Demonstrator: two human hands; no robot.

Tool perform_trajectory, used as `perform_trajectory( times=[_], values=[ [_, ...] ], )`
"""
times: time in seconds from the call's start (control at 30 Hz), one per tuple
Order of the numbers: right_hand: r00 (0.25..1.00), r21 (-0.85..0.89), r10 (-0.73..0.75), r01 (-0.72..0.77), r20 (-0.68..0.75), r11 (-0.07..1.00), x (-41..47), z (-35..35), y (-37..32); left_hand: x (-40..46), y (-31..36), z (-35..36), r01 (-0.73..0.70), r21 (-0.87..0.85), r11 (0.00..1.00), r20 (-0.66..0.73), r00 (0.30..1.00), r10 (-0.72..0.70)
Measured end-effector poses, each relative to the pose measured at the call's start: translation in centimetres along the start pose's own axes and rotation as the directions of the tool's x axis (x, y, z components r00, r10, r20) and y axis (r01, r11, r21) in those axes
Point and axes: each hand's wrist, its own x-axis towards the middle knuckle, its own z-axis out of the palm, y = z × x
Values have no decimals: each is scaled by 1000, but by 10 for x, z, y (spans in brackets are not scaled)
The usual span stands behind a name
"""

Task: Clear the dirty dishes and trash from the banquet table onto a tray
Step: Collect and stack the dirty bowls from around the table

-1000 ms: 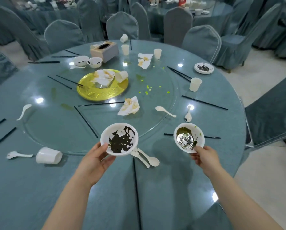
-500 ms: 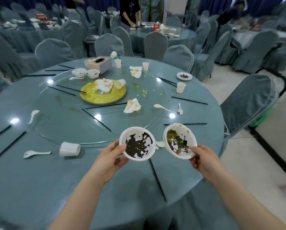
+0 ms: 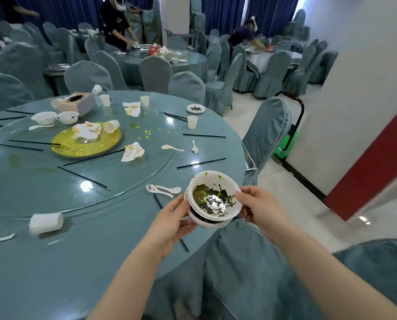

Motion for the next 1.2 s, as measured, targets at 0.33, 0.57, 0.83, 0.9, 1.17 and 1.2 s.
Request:
perform_trajectory(
  times=[0.33,0.57,0.83,0.9,1.17,1.2],
  values=[
    [919,-76,-8,-24,-393,997,-98,-194,19,-8,-49,200,73,136,988,316,942,-114],
    [900,126,98,-49,-424,991,-179,-359,41,-42,-107,369,130,243,961,385,897,-219],
    [833,83,110,-78,-542,994,-236,-551,71,-66,-176,553,-127,493,861,463,876,-136],
    [830,96,119,-80,-545,992,-238,-586,75,-65,-186,585,-72,491,868,445,878,-179],
    [831,192,181,-91,-526,977,-185,-696,79,3,-216,688,3,445,896,415,886,-209],
    [830,184,187,-104,-525,977,-174,-709,78,17,-221,700,5,434,901,425,881,-209]
  ],
)
